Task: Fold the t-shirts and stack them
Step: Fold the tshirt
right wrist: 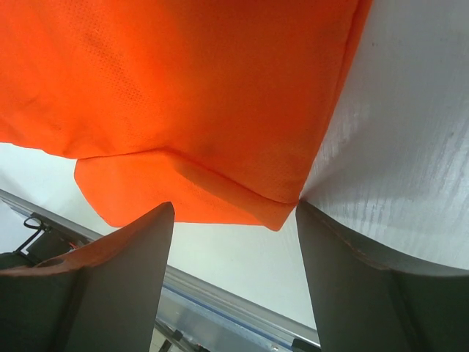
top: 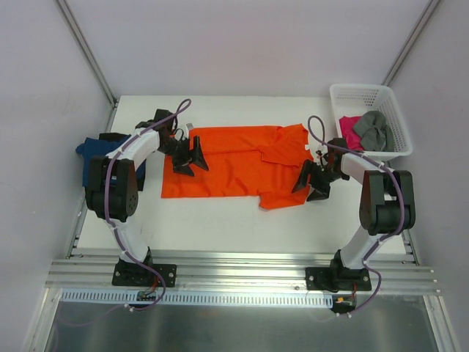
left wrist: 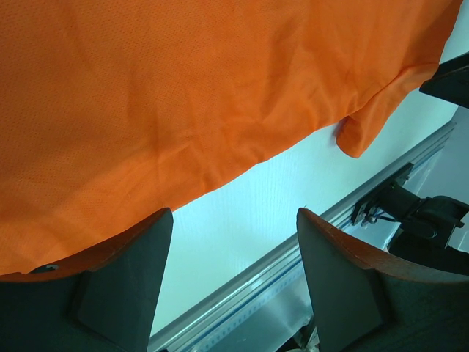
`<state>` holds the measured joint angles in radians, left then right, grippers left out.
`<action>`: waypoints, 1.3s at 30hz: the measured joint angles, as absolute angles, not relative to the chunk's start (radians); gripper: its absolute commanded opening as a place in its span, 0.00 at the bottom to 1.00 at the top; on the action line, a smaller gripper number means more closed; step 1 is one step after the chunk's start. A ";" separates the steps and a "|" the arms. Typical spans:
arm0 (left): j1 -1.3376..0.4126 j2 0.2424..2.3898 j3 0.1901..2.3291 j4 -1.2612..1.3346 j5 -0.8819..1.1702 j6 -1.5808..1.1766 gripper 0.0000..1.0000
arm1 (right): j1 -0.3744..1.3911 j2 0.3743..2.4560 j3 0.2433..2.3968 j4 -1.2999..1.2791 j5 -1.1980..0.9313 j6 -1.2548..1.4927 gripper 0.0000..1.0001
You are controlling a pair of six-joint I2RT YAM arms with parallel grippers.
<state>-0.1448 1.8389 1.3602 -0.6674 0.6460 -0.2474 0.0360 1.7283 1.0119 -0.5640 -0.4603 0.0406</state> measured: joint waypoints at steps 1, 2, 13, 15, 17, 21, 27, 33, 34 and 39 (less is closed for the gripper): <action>-0.145 1.838 1.359 -0.667 0.646 -0.247 0.69 | 0.036 1.730 1.016 -0.564 -0.461 0.041 0.72; -0.145 1.838 1.359 -0.667 0.646 -0.247 0.69 | 0.036 1.731 1.018 -0.562 -0.461 0.042 0.72; -0.145 1.832 1.359 -0.667 0.646 -0.247 0.70 | 0.088 1.730 1.015 -0.494 -0.478 0.092 0.72; -0.145 1.830 1.359 -0.667 0.646 -0.247 0.70 | 0.108 1.725 1.006 -0.485 -0.483 0.102 0.72; -0.145 1.826 1.359 -0.667 0.646 -0.247 0.70 | 0.127 1.717 0.997 -0.484 -0.488 0.114 0.72; -0.145 1.810 1.353 -0.662 0.645 -0.247 0.70 | 0.154 1.675 0.982 -0.488 -0.503 0.137 0.72; -0.145 1.777 1.330 -0.659 0.645 -0.247 0.70 | 0.167 1.564 0.962 -0.510 -0.522 0.165 0.73; -0.145 1.756 1.322 -0.659 0.645 -0.247 0.69 | 0.161 1.488 0.963 -0.530 -0.530 0.178 0.74; -0.145 1.753 1.321 -0.659 0.645 -0.247 0.70 | 0.157 1.486 0.963 -0.527 -0.531 0.183 0.73; -0.145 1.740 1.320 -0.658 0.643 -0.247 0.70 | 0.112 1.532 1.011 -0.505 -0.532 0.197 0.73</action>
